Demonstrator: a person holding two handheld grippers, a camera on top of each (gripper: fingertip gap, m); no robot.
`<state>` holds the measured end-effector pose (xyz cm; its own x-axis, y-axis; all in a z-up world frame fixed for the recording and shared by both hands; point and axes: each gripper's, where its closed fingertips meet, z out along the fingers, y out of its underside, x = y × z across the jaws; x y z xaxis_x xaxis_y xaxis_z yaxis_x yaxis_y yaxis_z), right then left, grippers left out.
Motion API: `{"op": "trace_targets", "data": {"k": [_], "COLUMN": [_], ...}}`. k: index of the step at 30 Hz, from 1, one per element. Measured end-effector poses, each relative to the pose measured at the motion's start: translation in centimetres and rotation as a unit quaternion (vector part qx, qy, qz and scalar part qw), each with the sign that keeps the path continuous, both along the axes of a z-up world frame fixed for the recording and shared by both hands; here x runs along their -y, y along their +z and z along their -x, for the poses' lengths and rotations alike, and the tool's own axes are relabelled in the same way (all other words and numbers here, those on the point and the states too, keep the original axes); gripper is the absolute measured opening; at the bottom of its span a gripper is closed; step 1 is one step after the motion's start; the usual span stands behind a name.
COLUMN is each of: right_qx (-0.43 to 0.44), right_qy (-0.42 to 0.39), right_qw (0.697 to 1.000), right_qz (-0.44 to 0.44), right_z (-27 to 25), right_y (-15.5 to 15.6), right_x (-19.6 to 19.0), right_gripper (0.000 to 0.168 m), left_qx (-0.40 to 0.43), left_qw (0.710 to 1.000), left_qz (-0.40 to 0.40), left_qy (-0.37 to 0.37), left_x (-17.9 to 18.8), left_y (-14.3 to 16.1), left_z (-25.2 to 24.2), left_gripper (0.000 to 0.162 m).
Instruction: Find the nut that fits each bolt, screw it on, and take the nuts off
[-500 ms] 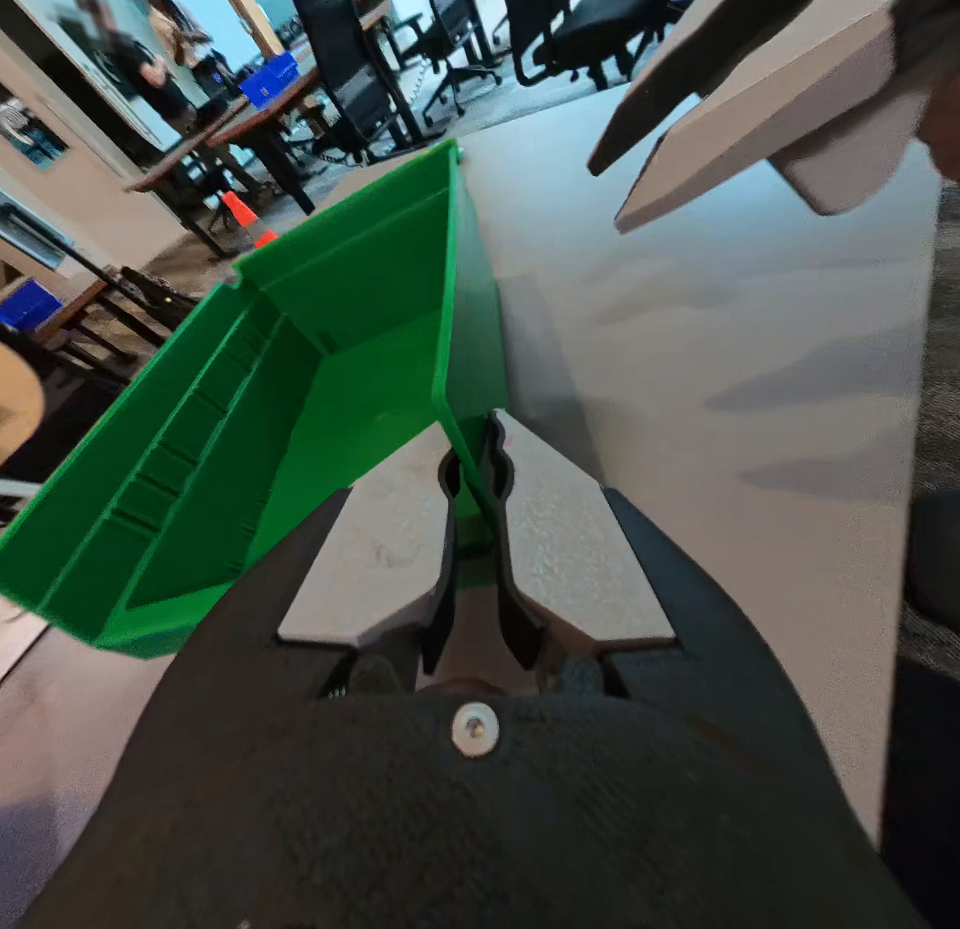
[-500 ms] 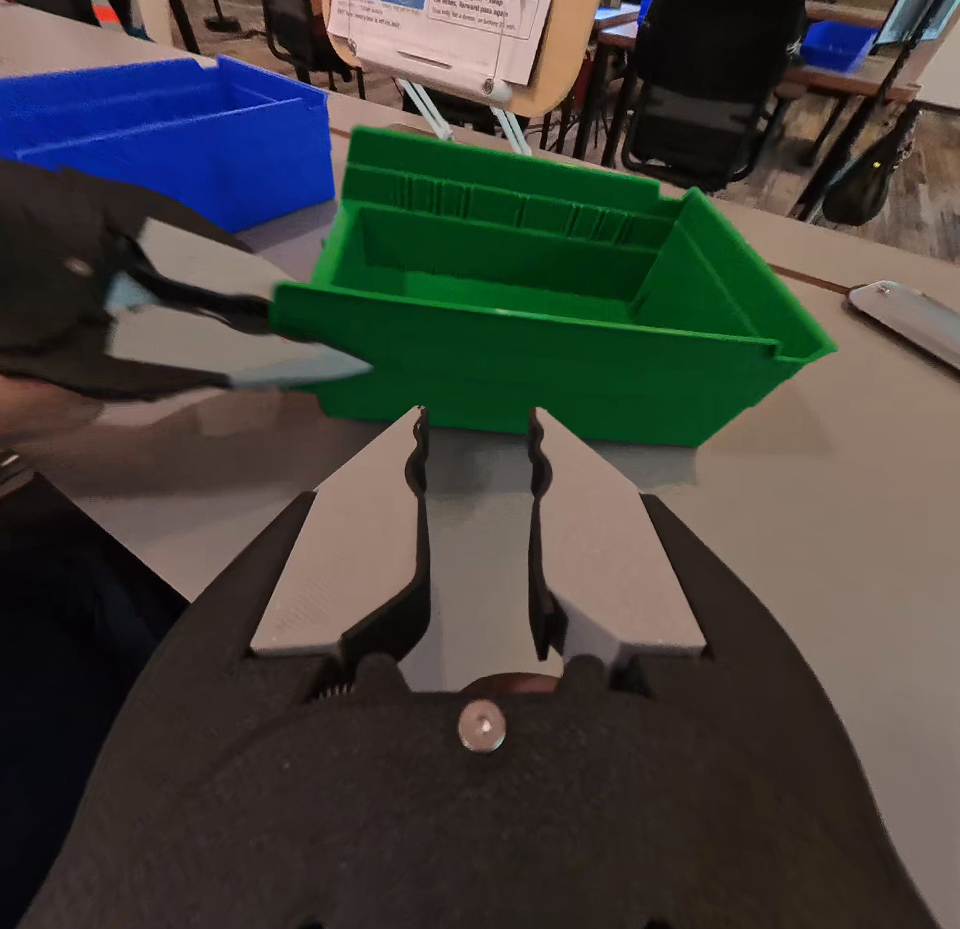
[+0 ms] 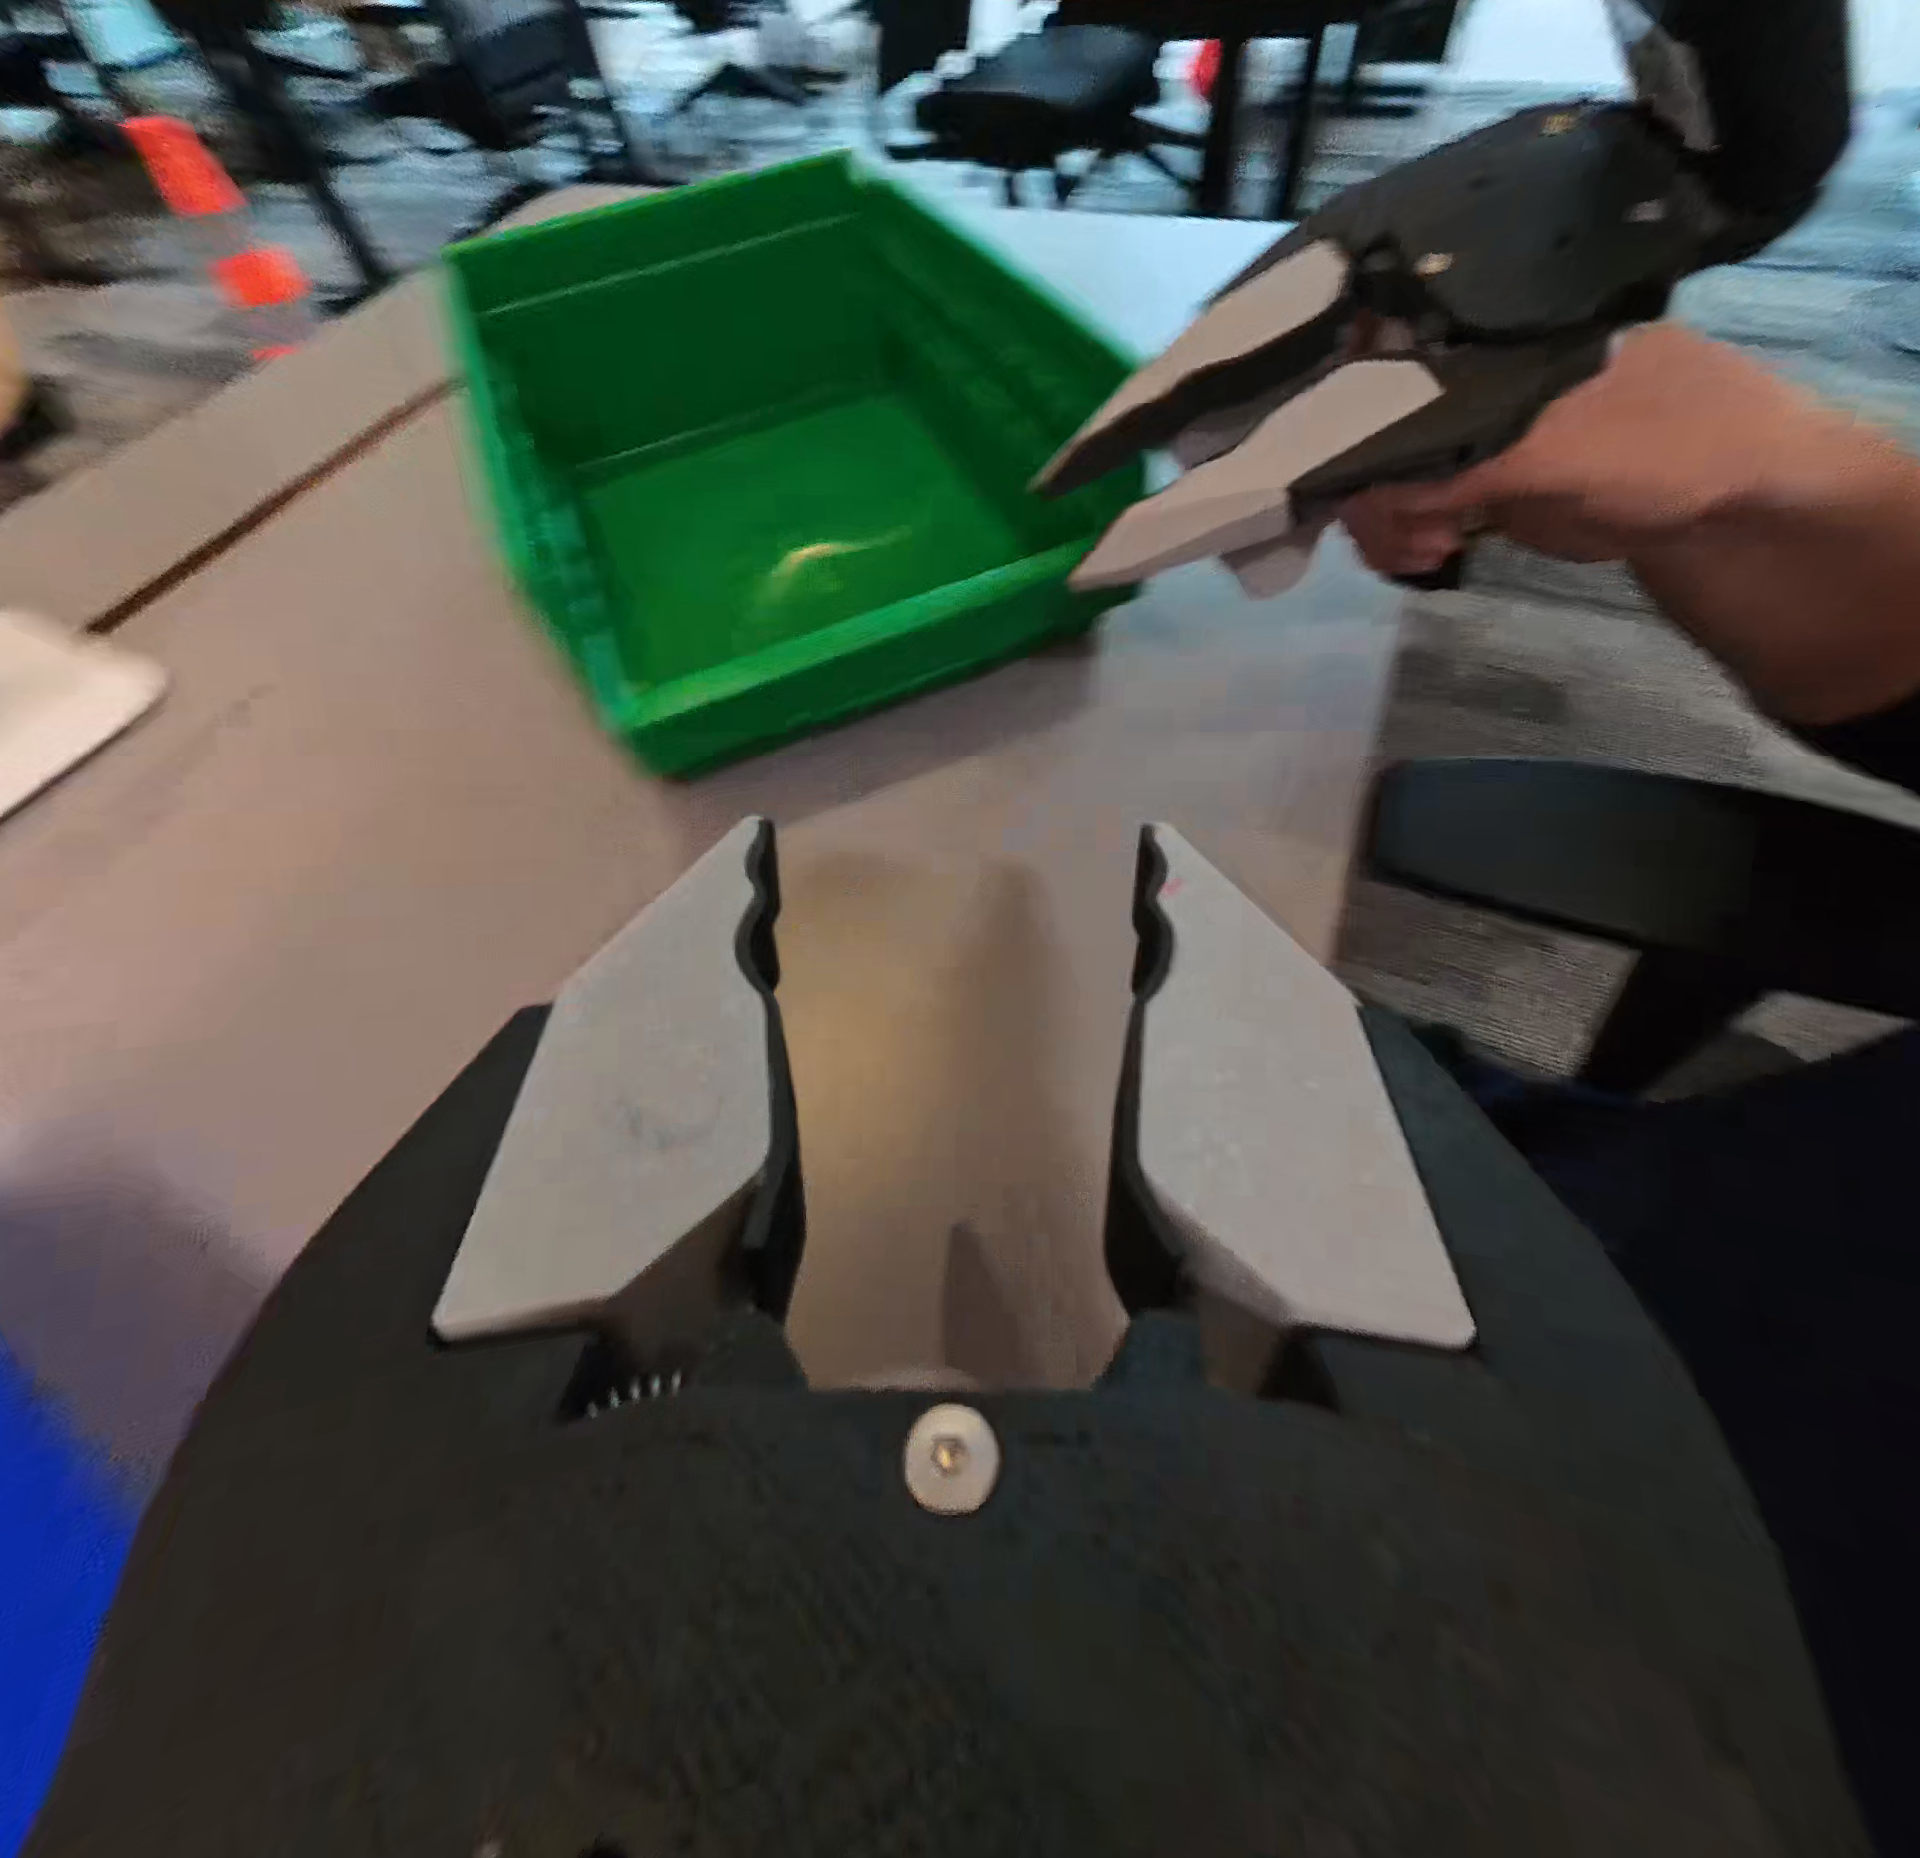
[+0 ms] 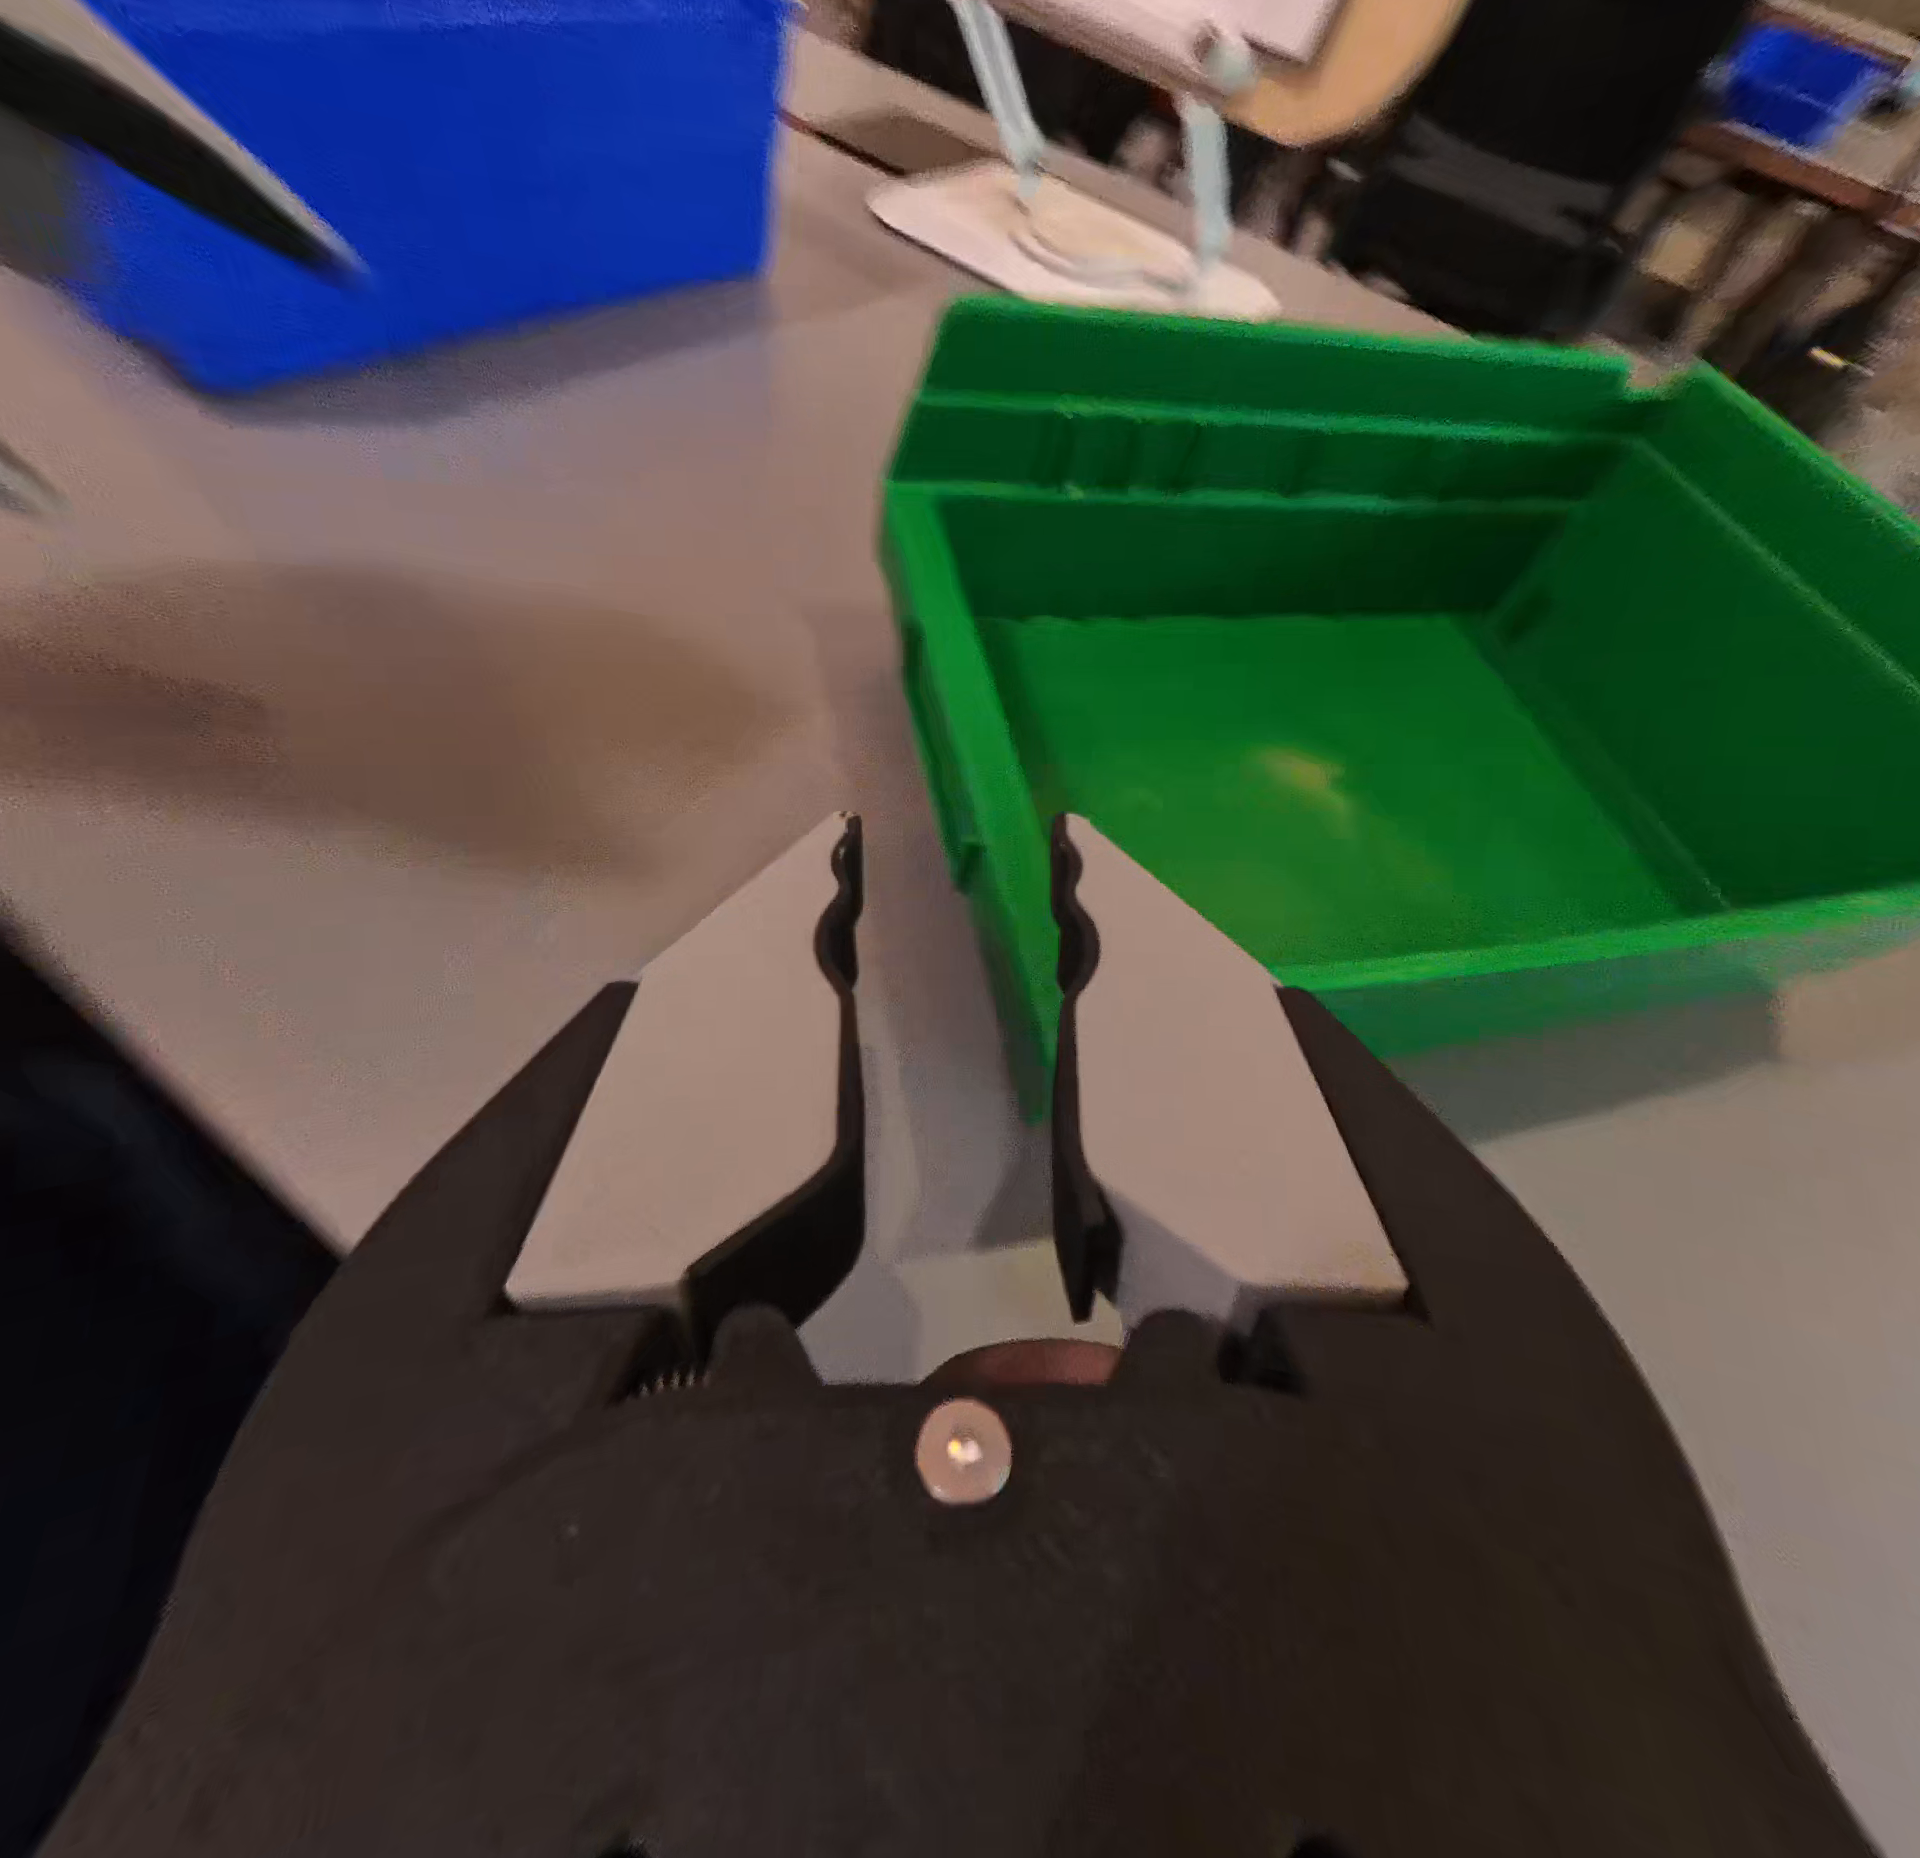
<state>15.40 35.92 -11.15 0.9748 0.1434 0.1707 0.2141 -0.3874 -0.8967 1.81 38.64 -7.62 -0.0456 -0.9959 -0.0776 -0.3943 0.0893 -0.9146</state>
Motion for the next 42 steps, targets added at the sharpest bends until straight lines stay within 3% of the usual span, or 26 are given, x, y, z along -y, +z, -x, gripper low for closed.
{"op": "trace_targets", "data": {"k": [2,6,8,11,14,17,18,20,22,26,30,35,39,41,42], "right_qx": [0.026,0.098,0.128,0.095,0.014,-0.016,-0.018,-0.017,-0.031,-0.017,0.02,-0.027,-0.063,-0.086,-0.098], "right_qy": [-0.044,-0.141,-0.2,-0.226,-0.116,-0.053,-0.04,-0.017,0.013,0.072,0.099,0.124,0.136,0.136,0.134], "right_qw": [0.998,0.985,0.971,0.969,0.993,0.996,0.996,0.995,0.993,0.993,0.992,0.99,0.988,0.987,0.986], "right_qz": [0.026,0.033,0.038,0.029,-0.037,-0.075,-0.082,-0.101,-0.113,-0.092,-0.081,-0.052,-0.038,-0.028,-0.021], "right_z": [-1.8,-8.5,-13.0,-15.7,-10.6,-6.1,-4.9,-2.7,-0.2,4.5,7.4,10.2,11.7,12.3,12.4], "right_y": [-1.8,-2.2,-2.0,-1.2,1.6,3.6,4.0,4.7,5.2,4.3,3.0,1.3,1.5,1.5,1.4], "right_x": [-0.6,0.9,2.2,2.9,0.9,-1.0,-1.6,-2.6,-3.7,-5.9,-8.3,-11.7,-15.1,-16.6,-17.2], "right_gripper": [0.0,0.0,0.012,0.027,0.043,0.049,0.049,0.048,0.045,0.045,0.044,0.043,0.043,0.044,0.045], "left_qx": [0.012,0.014,0.015,0.014,0.006,-0.01,-0.016,-0.039,-0.026,-0.071,-0.022,0.003,0.037,0.066,0.077], "left_qw": [0.998,0.983,0.974,0.969,0.967,0.962,0.959,0.96,0.964,0.924,0.921,0.894,0.866,0.871,0.883], "left_qz": [-0.001,-0.005,0.004,0.01,0.008,-0.026,-0.038,-0.047,-0.015,-0.116,-0.032,-0.022,-0.029,-0.003,0.006], "left_qy": [0.064,0.185,0.224,0.248,0.256,0.273,0.281,0.273,0.265,0.357,0.388,0.447,0.498,0.486,0.464], "left_x": [-3.8,-10.3,-12.3,-13.4,-13.7,-14.7,-15.3,-16.2,-16.7,-21.0,-22.6,-23.4,-23.9,-23.4,-22.8], "left_y": [0.0,-0.5,-1.0,-2.0,-2.8,-3.2,-3.4,-4.6,-5.0,-4.6,-4.8,-4.6,-4.3,-4.0,-3.6], "left_z": [4.4,12.6,15.7,18.4,18.1,16.0,15.2,13.8,12.9,16.5,20.5,24.1,23.3,20.9,19.2], "left_gripper": [0.068,0.074,0.086,0.086,0.091,0.09,0.083,0.044,0.02,0.004,0.001,0.004,0.004,0.004,0.017]}}
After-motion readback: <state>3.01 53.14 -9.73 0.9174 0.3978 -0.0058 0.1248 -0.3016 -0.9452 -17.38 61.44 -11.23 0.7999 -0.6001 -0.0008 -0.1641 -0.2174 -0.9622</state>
